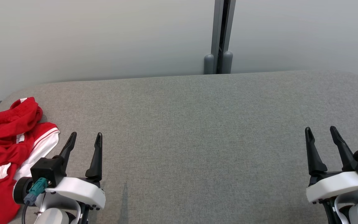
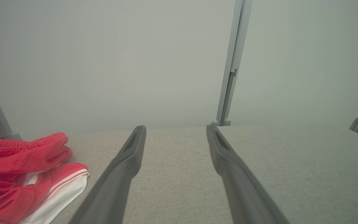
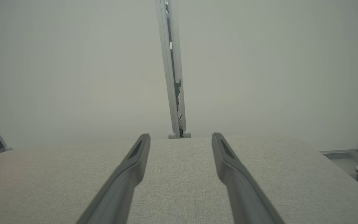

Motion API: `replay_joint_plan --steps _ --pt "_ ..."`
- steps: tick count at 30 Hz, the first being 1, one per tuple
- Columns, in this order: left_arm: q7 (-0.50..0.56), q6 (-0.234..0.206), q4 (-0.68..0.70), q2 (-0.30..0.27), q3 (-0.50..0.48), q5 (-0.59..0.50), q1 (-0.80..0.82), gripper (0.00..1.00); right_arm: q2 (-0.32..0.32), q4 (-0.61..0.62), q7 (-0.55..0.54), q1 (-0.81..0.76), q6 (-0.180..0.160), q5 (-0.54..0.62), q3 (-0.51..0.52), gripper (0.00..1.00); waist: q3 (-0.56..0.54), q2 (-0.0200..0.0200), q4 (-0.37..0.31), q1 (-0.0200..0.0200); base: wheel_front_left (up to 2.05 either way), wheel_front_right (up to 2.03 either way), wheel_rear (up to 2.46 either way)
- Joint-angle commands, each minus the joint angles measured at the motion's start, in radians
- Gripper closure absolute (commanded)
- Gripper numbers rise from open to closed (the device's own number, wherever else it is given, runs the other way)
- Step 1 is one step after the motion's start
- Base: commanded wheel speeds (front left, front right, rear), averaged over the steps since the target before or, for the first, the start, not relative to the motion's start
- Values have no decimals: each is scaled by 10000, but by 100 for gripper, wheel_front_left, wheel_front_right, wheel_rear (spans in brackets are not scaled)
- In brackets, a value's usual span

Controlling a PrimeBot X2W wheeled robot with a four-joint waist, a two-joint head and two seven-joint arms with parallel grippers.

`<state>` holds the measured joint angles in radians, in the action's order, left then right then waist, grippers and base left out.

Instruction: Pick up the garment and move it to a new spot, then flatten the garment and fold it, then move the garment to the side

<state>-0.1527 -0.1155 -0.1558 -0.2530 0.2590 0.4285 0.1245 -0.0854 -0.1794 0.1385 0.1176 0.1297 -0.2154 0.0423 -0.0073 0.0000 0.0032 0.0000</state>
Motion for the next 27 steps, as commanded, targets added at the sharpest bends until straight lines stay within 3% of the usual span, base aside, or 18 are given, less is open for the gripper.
replay_joint_plan --steps 1,18,27 --pt "32 -59 73 -110 -44 -214 -50 0 -24 111 126 -48 16 254 9 0 5 0 -3 0 0 0 0" --pt "190 -263 27 -302 2 -1051 -129 0 172 306 614 -352 18 1172 95 0 45 0 -14 0 0 0 0" --pt "221 -230 16 -181 -82 -727 -161 0 245 277 606 -412 18 923 219 0 53 0 -33 0 0 0 0"
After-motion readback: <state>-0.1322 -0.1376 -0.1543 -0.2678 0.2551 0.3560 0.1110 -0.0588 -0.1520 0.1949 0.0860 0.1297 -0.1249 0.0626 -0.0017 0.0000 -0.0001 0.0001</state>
